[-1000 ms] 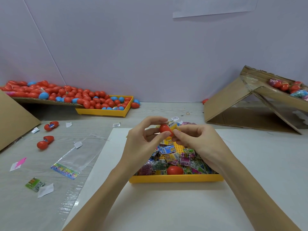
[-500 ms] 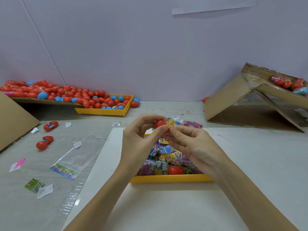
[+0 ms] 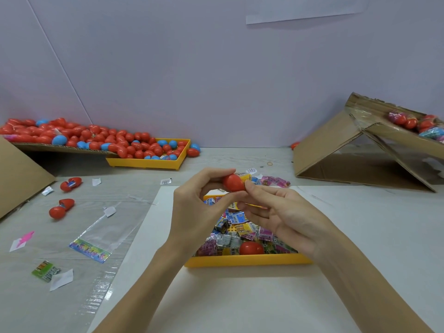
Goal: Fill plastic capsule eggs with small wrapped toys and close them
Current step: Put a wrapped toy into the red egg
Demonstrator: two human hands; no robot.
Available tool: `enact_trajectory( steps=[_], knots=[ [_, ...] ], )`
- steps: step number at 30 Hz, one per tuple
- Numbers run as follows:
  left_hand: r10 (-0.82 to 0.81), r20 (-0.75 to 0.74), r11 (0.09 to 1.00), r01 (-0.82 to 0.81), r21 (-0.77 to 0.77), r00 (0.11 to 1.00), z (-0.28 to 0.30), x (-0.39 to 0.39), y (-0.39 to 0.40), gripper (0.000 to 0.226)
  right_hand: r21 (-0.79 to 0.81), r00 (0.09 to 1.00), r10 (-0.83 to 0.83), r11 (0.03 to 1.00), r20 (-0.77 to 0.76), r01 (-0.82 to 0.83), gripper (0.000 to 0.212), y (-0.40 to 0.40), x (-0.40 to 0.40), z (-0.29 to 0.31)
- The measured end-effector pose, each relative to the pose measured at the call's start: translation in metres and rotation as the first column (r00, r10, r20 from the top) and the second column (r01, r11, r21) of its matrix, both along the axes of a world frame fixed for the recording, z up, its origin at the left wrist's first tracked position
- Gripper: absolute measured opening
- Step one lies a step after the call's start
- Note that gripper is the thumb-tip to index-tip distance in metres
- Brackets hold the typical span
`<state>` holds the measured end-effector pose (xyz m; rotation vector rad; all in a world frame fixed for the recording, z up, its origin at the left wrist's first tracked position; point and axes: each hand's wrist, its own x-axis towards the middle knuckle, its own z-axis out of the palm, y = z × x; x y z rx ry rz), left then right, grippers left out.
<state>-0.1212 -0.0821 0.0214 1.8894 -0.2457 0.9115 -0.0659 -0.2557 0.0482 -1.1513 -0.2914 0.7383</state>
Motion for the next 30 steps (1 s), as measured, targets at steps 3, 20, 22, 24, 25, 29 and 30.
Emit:
enact_trajectory(
  steps=[3,20,22,24,25,29,30],
  knots=[
    [0.067,0.028,0.991,-0.070,0.114,0.997,0.001,-0.001,0.000,0.047,-0.045,1.000,0.016,0.999,0.006,-0.016,0.029,0.000,0.000,0.000],
    [0.109,0.082,0.908,-0.133,0.397,0.991,-0.004,0.004,-0.001,0.049,0.045,0.996,-0.074,0.996,-0.040,0.076,0.026,0.000,0.003,-0.003],
    [0.103,0.099,0.894,-0.135,0.427,0.990,-0.007,0.005,-0.001,0.047,0.042,0.994,-0.067,0.997,-0.091,0.071,0.025,0.001,0.003,-0.004],
    [0.110,0.113,0.879,-0.150,0.453,0.988,-0.009,0.006,-0.001,0.047,0.046,0.987,-0.062,0.997,-0.146,0.070,0.022,0.002,0.004,-0.005],
    [0.109,0.114,0.878,-0.150,0.456,0.987,-0.009,0.006,-0.001,0.048,0.047,0.985,-0.061,0.997,-0.161,0.069,0.021,0.002,0.004,-0.005],
    [0.081,0.078,0.911,-0.105,0.398,0.994,-0.007,0.005,-0.001,0.049,0.053,0.982,-0.064,0.996,-0.178,0.075,0.024,0.003,0.005,-0.007],
    [0.077,0.063,0.919,-0.095,0.383,0.995,-0.007,0.004,-0.001,0.049,0.056,0.980,-0.065,0.995,-0.187,0.076,0.025,0.003,0.005,-0.007]
  ],
)
